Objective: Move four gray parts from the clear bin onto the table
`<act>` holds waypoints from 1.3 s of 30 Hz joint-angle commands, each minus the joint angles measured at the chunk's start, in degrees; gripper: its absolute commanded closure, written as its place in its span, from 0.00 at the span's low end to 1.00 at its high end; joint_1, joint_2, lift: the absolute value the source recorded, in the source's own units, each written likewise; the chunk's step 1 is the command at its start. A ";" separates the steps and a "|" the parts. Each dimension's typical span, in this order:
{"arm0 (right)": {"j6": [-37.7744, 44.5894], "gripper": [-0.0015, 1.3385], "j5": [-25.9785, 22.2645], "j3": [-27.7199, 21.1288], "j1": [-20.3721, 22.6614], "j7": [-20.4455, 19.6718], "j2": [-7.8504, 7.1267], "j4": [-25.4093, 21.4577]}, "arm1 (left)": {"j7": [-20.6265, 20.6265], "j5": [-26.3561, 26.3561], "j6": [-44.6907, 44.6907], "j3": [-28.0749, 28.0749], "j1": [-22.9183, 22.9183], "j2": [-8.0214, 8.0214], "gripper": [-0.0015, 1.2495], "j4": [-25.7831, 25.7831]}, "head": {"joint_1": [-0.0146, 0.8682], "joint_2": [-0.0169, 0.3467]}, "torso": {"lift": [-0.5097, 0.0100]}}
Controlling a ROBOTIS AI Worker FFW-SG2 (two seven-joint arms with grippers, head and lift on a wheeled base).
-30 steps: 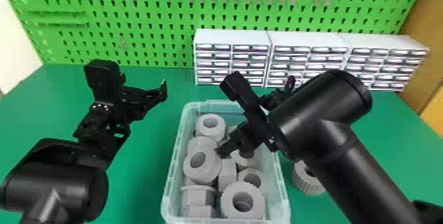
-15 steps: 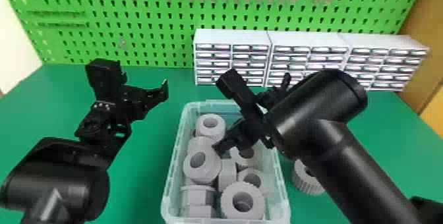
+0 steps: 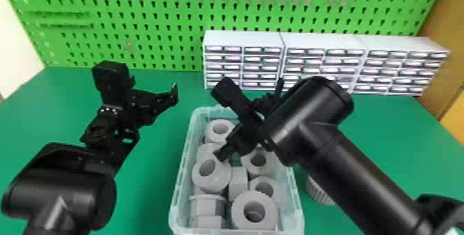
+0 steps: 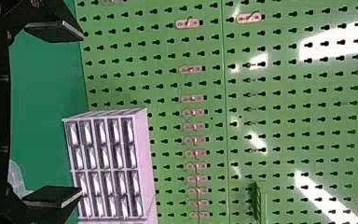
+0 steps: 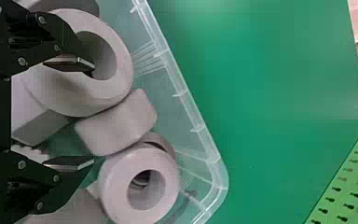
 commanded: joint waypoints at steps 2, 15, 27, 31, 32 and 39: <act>-5.22 0.41 -4.29 2.62 -1.78 -2.45 0.66 3.68 | -0.12 -0.04 0.00 -0.30 -0.20 0.00 0.10 0.15 | 0.78 0.14 | 0.89; -6.54 0.41 -6.13 5.60 -2.31 -2.81 1.01 5.52 | -0.65 -0.04 0.00 -0.21 -0.20 0.00 0.10 0.41 | 0.78 0.14 | 0.89; -6.62 0.41 -5.52 5.25 -1.43 -2.81 0.49 8.07 | -1.17 0.14 0.00 0.22 -0.20 0.00 0.10 0.59 | 0.78 0.14 | 0.89; -6.54 0.41 -4.90 5.16 -1.17 -2.81 0.31 8.07 | -1.44 0.23 0.00 0.14 -0.20 0.00 0.10 0.67 | 0.78 0.14 | 0.89; -6.45 0.41 -4.81 5.08 -1.17 -2.81 0.31 8.07 | -1.44 0.23 0.00 0.22 -0.20 0.00 0.10 0.67 | 0.78 0.14 | 0.89; -5.66 0.48 -4.55 4.55 -0.99 -2.81 0.22 7.72 | -1.61 0.49 0.00 0.49 0.06 0.00 0.10 0.67 | 0.78 0.14 | 0.89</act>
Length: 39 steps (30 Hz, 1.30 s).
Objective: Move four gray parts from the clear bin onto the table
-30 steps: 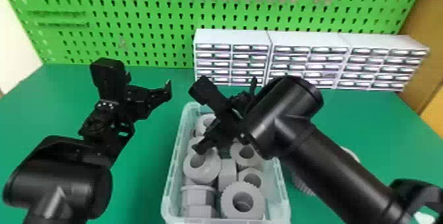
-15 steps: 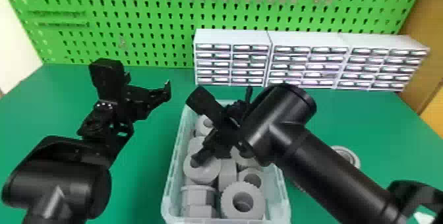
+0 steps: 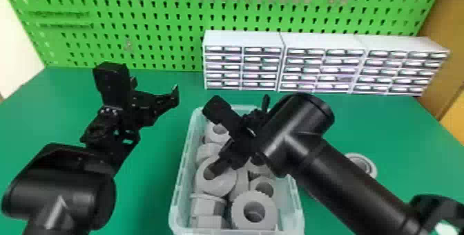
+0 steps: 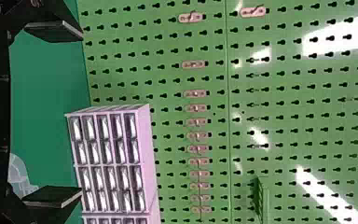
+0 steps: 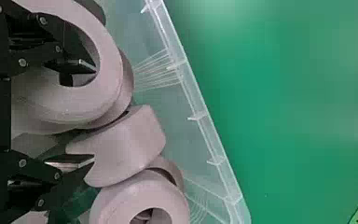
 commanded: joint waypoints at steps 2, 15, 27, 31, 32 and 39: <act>1.08 0.57 1.01 -0.20 -0.06 0.00 0.06 -1.01 | -0.01 0.05 0.00 0.06 0.05 0.00 0.10 0.00 | 0.78 0.14 | 0.89; 2.66 0.78 5.67 0.68 0.12 0.00 0.24 -4.08 | -0.10 0.13 0.00 0.23 0.31 0.09 0.10 0.00 | 0.78 0.14 | 0.89; 2.66 0.78 7.17 -2.40 0.38 0.00 0.24 -5.84 | -0.37 0.05 0.00 0.50 0.48 0.09 0.10 -0.09 | 0.78 0.14 | 0.89; 2.66 0.78 8.57 -6.44 1.08 0.00 0.32 -8.13 | -0.37 -0.22 0.00 0.59 0.57 0.09 0.10 0.00 | 0.78 0.14 | 0.89; 2.66 0.78 9.01 -7.58 1.43 0.00 0.32 -8.74 | -0.37 -0.22 0.00 0.59 0.57 0.09 0.10 -0.09 | 0.78 0.14 | 0.89; 3.80 0.78 12.09 -16.20 3.28 0.00 0.32 -13.40 | -0.54 -0.13 0.00 0.76 0.66 0.09 0.10 0.00 | 0.78 0.14 | 0.89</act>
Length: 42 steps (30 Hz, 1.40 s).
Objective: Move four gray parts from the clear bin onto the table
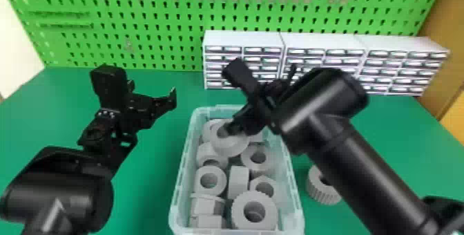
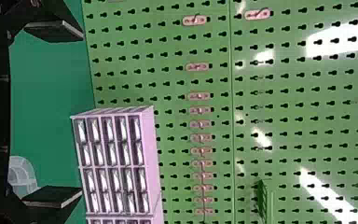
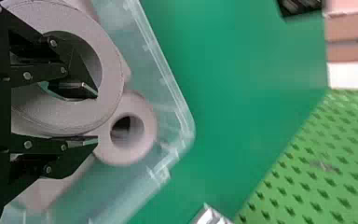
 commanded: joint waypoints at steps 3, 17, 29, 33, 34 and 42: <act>2.45 0.78 5.02 -8.69 2.34 0.00 -0.09 -5.89 | -0.37 -0.06 0.00 0.12 0.04 0.02 0.10 -0.07 | 0.78 0.14 | 0.89; 5.61 0.78 14.07 -26.62 11.22 0.00 -1.23 -13.36 | -0.64 0.29 0.00 0.56 0.21 0.02 0.10 -0.07 | 0.78 0.14 | 0.89; -8.98 0.78 12.49 -39.46 16.84 -0.61 -0.97 -4.75 | -0.64 0.46 0.00 -0.05 -0.05 -0.07 0.10 -0.07 | 0.78 0.14 | 0.89; -14.60 0.78 7.83 -42.18 17.28 -3.25 0.09 0.35 | -0.64 0.46 0.00 -0.05 -0.05 0.02 0.10 -0.07 | 0.78 0.14 | 0.89; -15.92 0.78 7.04 -42.62 17.20 -3.51 0.35 1.58 | -0.64 0.46 0.00 -0.05 -0.05 0.02 0.10 -0.07 | 0.78 0.14 | 0.89; -26.38 0.78 3.70 -42.88 14.74 -5.62 1.50 11.95 | -0.64 0.46 0.00 -0.32 0.12 -0.07 0.10 0.01 | 0.78 0.14 | 0.89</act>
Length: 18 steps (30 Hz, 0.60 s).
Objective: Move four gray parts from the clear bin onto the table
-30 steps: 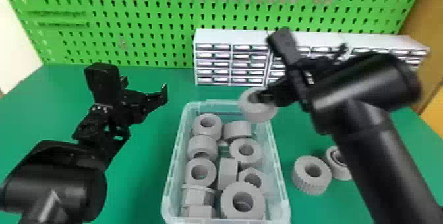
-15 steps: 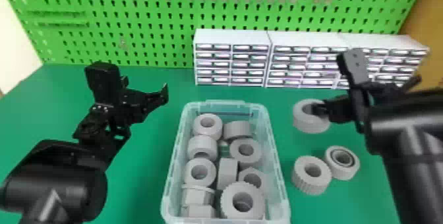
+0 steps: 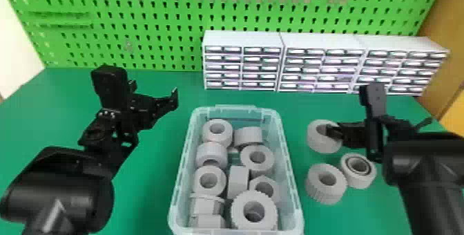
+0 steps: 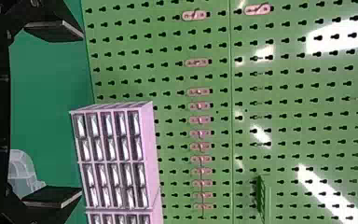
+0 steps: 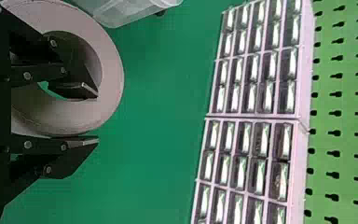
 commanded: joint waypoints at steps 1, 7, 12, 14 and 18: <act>-5.95 0.78 -1.72 0.10 -1.61 -0.74 0.47 6.50 | 0.00 0.00 0.00 -0.23 0.09 -0.03 0.10 0.06 | 0.78 0.14 | 0.89; -9.82 0.78 0.74 0.54 -2.58 -2.41 0.47 12.74 | 0.00 0.00 0.00 -0.23 0.18 -0.03 0.10 0.06 | 0.78 0.14 | 0.89; -12.11 0.78 1.80 -0.07 -2.58 -3.64 0.65 15.90 | 0.00 0.18 0.00 -0.14 0.36 -0.03 0.10 0.06 | 0.78 0.14 | 0.89; -13.95 0.78 2.15 -0.60 -2.23 -4.17 0.82 16.69 | 0.00 0.09 0.00 -0.23 0.27 -0.03 0.10 0.06 | 0.78 0.14 | 0.89; -15.27 0.78 2.15 -1.39 -1.61 -6.19 1.09 17.31 | 0.00 0.09 0.00 -0.14 0.27 -0.03 0.10 0.06 | 0.78 0.14 | 0.89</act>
